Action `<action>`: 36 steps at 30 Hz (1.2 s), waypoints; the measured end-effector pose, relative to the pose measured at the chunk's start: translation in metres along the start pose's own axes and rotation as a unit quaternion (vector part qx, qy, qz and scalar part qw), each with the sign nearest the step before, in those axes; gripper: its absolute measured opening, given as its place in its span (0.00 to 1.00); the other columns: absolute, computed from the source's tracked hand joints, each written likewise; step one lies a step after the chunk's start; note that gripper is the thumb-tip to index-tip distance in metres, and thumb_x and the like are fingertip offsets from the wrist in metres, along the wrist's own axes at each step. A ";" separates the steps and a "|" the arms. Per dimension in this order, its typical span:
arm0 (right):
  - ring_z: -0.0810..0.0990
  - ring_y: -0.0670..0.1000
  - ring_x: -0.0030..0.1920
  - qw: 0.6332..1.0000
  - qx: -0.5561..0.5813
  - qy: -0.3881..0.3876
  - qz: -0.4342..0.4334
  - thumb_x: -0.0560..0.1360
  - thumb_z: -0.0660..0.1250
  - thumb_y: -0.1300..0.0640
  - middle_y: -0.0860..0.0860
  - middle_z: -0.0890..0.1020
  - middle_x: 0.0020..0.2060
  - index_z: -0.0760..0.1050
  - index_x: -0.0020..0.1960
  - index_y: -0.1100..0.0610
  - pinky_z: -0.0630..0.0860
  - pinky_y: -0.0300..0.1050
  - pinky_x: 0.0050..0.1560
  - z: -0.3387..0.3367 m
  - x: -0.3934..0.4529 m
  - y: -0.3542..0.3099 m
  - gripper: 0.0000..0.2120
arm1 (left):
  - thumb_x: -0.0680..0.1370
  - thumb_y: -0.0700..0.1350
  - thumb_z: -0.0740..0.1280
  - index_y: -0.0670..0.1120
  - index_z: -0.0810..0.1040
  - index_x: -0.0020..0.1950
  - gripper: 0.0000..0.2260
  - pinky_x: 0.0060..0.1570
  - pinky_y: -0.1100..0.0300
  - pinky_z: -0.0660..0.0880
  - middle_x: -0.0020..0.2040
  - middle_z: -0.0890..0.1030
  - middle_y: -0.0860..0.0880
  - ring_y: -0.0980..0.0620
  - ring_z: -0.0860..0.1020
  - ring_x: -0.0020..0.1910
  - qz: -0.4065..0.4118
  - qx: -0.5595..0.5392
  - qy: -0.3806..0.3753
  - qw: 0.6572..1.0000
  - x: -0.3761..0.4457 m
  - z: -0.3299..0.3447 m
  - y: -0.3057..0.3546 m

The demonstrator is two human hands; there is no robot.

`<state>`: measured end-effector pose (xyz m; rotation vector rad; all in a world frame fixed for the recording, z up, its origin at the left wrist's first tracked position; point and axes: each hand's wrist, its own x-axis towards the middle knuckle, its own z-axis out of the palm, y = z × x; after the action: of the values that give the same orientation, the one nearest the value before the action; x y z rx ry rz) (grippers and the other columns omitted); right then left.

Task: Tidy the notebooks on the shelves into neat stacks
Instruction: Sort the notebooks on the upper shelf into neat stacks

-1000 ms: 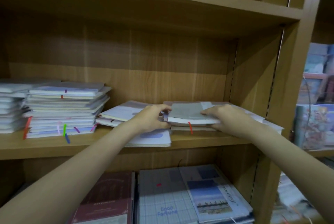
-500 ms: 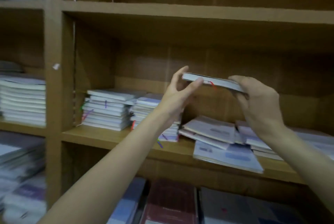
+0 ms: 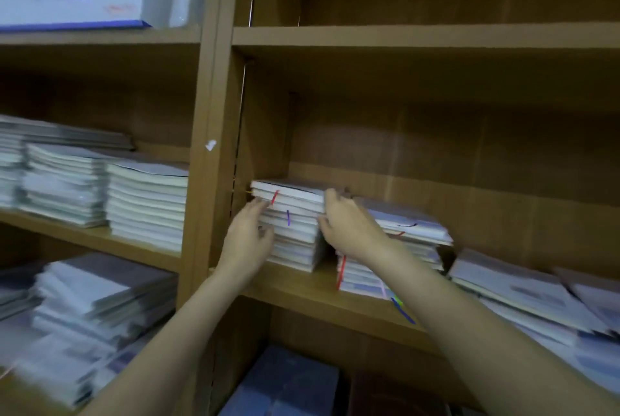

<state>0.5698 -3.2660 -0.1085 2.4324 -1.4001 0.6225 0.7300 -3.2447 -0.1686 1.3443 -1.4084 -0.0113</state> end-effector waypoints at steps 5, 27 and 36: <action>0.72 0.61 0.61 0.998 0.032 0.041 -0.032 0.78 0.57 0.60 0.60 0.75 0.60 0.64 0.67 0.62 0.68 0.52 0.61 -0.004 -0.005 0.009 0.18 | 0.77 0.37 0.63 0.45 0.65 0.72 0.23 0.72 0.54 0.58 0.75 0.59 0.48 0.50 0.56 0.74 0.043 0.033 0.027 0.998 -0.009 0.009 -0.012; 0.77 0.54 0.56 0.948 -0.082 -0.094 0.294 0.80 0.59 0.57 0.55 0.75 0.62 0.71 0.65 0.56 0.70 0.41 0.51 -0.135 -0.252 0.266 0.15 | 0.75 0.38 0.59 0.43 0.77 0.57 0.13 0.63 0.51 0.66 0.67 0.69 0.44 0.43 0.68 0.64 0.334 -0.016 -0.168 0.927 -0.077 0.162 0.189; 0.65 0.53 0.69 0.899 -0.038 -0.140 0.414 0.72 0.69 0.45 0.51 0.64 0.72 0.58 0.73 0.51 0.64 0.43 0.63 -0.160 -0.345 0.325 0.35 | 0.77 0.47 0.64 0.48 0.68 0.69 0.20 0.61 0.60 0.63 0.66 0.67 0.49 0.49 0.67 0.66 0.350 0.054 -0.390 0.850 -0.083 0.225 0.253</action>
<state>0.0987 -3.0995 -0.1317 1.8235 -2.5446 0.3542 0.3820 -3.2426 -0.1428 0.8443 -2.5719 0.0077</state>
